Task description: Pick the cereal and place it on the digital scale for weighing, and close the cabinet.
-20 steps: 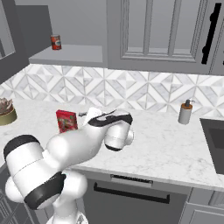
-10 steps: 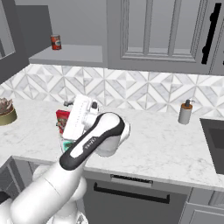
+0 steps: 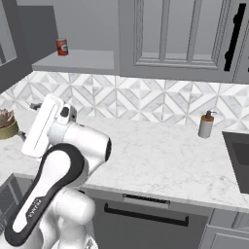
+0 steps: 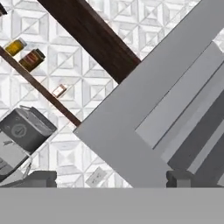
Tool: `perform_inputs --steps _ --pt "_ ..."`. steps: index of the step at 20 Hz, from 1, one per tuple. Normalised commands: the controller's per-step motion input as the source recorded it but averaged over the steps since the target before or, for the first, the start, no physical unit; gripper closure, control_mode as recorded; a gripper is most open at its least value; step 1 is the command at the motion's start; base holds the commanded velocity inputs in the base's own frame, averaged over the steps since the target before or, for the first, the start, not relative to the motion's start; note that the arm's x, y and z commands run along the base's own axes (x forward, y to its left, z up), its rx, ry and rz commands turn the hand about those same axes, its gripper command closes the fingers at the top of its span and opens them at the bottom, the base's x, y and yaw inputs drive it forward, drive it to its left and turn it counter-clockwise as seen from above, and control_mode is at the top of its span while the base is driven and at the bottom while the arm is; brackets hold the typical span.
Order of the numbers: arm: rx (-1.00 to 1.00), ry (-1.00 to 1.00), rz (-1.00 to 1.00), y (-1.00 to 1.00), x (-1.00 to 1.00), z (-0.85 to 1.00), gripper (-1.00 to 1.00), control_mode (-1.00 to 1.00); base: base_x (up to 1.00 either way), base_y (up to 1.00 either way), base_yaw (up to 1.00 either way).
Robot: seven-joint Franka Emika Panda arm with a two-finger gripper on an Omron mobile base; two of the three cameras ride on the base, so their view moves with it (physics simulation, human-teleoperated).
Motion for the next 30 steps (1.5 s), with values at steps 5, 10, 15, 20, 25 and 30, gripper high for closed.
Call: perform_inputs --steps 5,10,15,20,25,30 --pt "-0.05 -0.21 -0.17 0.49 -1.0 0.66 -1.0 -1.0 0.0 0.0 0.0" --pt "-0.19 -0.27 -0.11 0.65 -1.0 0.66 -1.0 -1.0 0.0 0.0 0.0" --pt "-0.11 -0.29 -0.25 0.9 -0.96 0.1 -1.0 -1.0 0.0 0.0 0.0" --pt "0.04 -0.24 -0.42 1.0 -0.45 -0.31 -1.0 -1.0 0.0 0.0 0.0" --pt "0.03 -0.2 -0.34 0.6 0.08 -0.36 -1.0 -1.0 0.0 0.0 0.0" --pt "-0.03 -0.21 -0.23 0.58 0.22 -0.42 -1.0 -1.0 0.0 0.0 0.0"
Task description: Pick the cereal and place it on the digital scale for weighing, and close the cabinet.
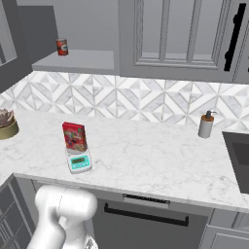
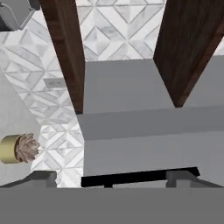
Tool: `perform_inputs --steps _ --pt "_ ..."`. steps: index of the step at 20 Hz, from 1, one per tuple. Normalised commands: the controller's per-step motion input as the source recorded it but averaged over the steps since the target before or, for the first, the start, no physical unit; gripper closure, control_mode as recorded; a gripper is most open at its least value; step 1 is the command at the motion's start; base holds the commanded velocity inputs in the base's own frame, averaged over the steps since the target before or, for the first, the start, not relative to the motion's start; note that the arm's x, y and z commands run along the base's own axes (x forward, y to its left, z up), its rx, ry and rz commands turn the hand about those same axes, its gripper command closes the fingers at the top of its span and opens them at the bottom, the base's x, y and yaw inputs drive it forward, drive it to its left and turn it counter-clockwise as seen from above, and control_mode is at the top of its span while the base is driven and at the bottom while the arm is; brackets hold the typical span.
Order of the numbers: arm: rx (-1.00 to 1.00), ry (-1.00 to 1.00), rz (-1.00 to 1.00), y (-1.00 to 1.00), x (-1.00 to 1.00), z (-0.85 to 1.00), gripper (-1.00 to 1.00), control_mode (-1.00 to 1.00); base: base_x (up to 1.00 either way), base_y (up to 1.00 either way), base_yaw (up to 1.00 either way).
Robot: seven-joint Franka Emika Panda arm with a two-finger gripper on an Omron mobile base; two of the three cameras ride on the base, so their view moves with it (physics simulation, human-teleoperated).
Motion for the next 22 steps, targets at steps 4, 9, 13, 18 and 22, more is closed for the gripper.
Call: perform_inputs --steps 4,9,13,18,22 --pt "-0.04 -0.15 -0.17 0.43 0.31 -0.29 -1.0 -1.0 0.0 0.0 0.0" --pt "0.0 -0.03 -0.14 0.02 0.46 -0.17 -1.0 -1.0 0.0 0.0 0.0" --pt "0.02 -0.01 -0.16 0.01 0.54 -0.17 -1.0 -1.0 0.0 0.0 0.0" --pt "0.02 -0.02 -0.2 0.75 0.45 -0.4 -1.0 -1.0 0.0 0.0 0.0" --pt "0.02 -0.03 -0.21 0.47 0.41 -0.17 -1.0 -1.0 0.0 0.0 0.0"
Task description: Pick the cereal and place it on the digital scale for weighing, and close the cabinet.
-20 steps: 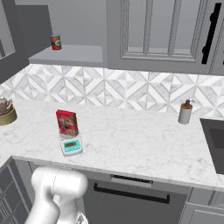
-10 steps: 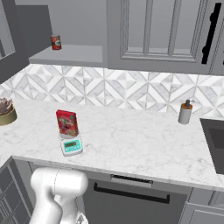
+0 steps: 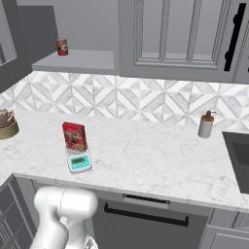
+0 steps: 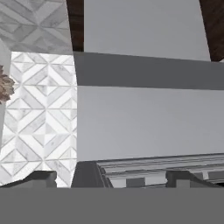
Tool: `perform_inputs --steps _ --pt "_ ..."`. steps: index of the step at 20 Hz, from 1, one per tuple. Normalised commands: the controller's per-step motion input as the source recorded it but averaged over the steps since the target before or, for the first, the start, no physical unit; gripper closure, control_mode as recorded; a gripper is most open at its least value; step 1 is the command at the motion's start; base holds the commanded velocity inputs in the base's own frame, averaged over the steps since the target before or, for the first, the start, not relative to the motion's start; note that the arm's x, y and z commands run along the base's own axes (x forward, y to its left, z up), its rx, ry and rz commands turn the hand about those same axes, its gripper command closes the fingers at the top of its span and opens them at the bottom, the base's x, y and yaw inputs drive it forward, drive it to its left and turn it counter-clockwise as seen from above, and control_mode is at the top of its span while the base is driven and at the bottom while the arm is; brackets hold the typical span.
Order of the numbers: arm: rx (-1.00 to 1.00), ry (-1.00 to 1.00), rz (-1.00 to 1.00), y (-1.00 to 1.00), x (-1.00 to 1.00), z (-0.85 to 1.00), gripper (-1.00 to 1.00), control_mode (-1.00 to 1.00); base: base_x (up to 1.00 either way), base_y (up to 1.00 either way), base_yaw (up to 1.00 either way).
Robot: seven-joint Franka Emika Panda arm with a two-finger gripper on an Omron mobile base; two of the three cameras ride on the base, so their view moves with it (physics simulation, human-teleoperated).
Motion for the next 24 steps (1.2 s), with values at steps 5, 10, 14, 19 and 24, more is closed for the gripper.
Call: perform_inputs --steps 5,10,14,19,24 --pt "0.01 -0.05 -0.21 0.03 0.2 0.0 -1.0 -1.0 0.0 0.0 0.0" --pt "0.0 -0.08 -0.28 0.0 0.33 0.0 -1.0 -1.0 0.0 0.0 0.0" --pt "0.0 -0.06 -0.26 0.0 0.27 0.08 -1.0 -1.0 0.0 0.0 0.0" --pt "0.0 -0.03 -0.16 0.0 0.05 0.18 -1.0 -1.0 0.0 0.0 0.0" --pt "0.01 -0.02 -0.13 -0.09 0.01 0.2 -1.0 -1.0 0.0 0.0 0.0"
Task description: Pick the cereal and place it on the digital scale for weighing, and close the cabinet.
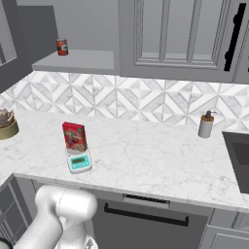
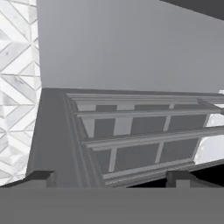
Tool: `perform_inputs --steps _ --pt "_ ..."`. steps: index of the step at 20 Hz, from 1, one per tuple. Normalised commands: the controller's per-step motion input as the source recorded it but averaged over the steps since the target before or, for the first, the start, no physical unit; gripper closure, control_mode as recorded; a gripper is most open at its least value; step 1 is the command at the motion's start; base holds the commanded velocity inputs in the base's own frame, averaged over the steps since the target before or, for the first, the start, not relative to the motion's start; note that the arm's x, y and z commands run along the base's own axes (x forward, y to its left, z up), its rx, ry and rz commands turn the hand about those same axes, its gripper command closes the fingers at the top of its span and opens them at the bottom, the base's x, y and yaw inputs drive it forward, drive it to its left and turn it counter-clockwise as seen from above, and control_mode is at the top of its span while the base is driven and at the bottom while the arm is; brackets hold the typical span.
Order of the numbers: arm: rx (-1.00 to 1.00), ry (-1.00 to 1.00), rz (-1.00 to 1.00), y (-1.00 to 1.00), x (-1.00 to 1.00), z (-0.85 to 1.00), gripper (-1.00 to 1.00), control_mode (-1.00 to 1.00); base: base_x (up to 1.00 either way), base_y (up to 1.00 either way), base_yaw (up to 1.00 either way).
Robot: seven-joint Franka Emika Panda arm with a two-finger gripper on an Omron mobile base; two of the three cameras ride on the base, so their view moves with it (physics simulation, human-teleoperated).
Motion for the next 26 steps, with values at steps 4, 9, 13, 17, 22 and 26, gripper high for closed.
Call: perform_inputs --steps 4,9,13,17,22,26 --pt "0.09 -0.02 -0.11 -0.52 0.01 0.17 -1.0 -1.0 0.0 0.0 0.0" --pt "0.07 0.0 -0.06 -0.55 0.43 0.0 -1.0 -1.0 0.0 0.0 0.0" --pt "0.12 -0.09 -0.09 -0.86 -0.12 0.3 -1.0 -1.0 0.0 0.0 0.0" --pt "0.15 -0.09 -0.12 -0.98 -0.13 0.26 -1.0 -1.0 0.0 0.0 0.0" --pt "0.21 0.03 -0.03 -1.0 0.71 0.0 -1.0 -1.0 0.0 0.0 0.0" --pt "0.26 0.02 0.0 -1.0 0.81 0.0 -1.0 -1.0 0.0 0.0 0.0"
